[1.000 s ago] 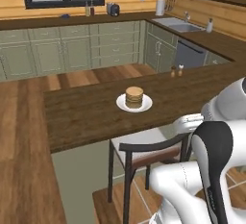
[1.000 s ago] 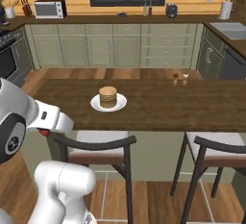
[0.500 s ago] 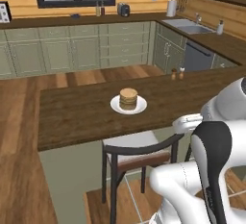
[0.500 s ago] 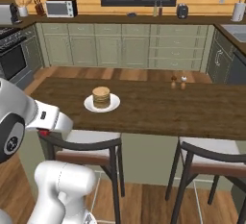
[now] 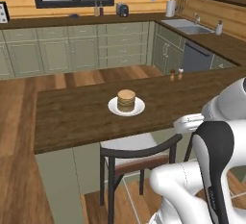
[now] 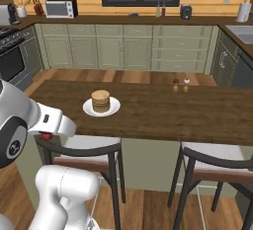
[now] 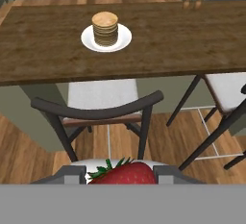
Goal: Take the strawberry from the fridge and place it on top of the pancake, located on the dining counter.
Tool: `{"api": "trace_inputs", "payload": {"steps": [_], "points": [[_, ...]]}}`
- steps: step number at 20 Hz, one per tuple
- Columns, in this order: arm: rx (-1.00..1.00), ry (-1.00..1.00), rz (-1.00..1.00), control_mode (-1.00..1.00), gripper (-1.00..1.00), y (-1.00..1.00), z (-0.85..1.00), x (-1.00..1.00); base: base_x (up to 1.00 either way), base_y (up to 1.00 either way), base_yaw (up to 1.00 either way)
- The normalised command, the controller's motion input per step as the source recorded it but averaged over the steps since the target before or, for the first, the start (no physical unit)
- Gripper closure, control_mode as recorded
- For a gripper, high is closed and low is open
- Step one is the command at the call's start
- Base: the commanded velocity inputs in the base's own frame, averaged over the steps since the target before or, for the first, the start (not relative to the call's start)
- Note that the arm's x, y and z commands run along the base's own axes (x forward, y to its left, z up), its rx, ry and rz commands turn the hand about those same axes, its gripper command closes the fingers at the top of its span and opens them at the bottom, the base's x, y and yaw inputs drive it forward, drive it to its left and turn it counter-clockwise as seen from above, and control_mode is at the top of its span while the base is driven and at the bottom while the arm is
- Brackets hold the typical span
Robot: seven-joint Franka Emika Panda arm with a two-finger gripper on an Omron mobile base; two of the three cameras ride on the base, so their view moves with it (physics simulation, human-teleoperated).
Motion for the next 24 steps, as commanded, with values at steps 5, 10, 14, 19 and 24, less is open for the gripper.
{"api": "trace_inputs", "payload": {"steps": [5,10,14,19,24], "points": [[0.00,0.00,0.00,1.00,1.00,0.00,0.00,0.00,-0.05,0.49,0.00],[0.00,0.00,0.00,1.00,1.00,0.00,0.00,0.00,-0.12,0.27,0.01],[0.00,0.00,0.00,1.00,1.00,0.00,0.00,0.00,-0.39,0.24,0.03],[0.00,0.00,0.00,1.00,1.00,0.00,0.00,0.00,-0.08,0.21,0.02],[0.00,0.00,0.00,1.00,1.00,0.00,0.00,0.00,0.27,0.15,0.00]]}}
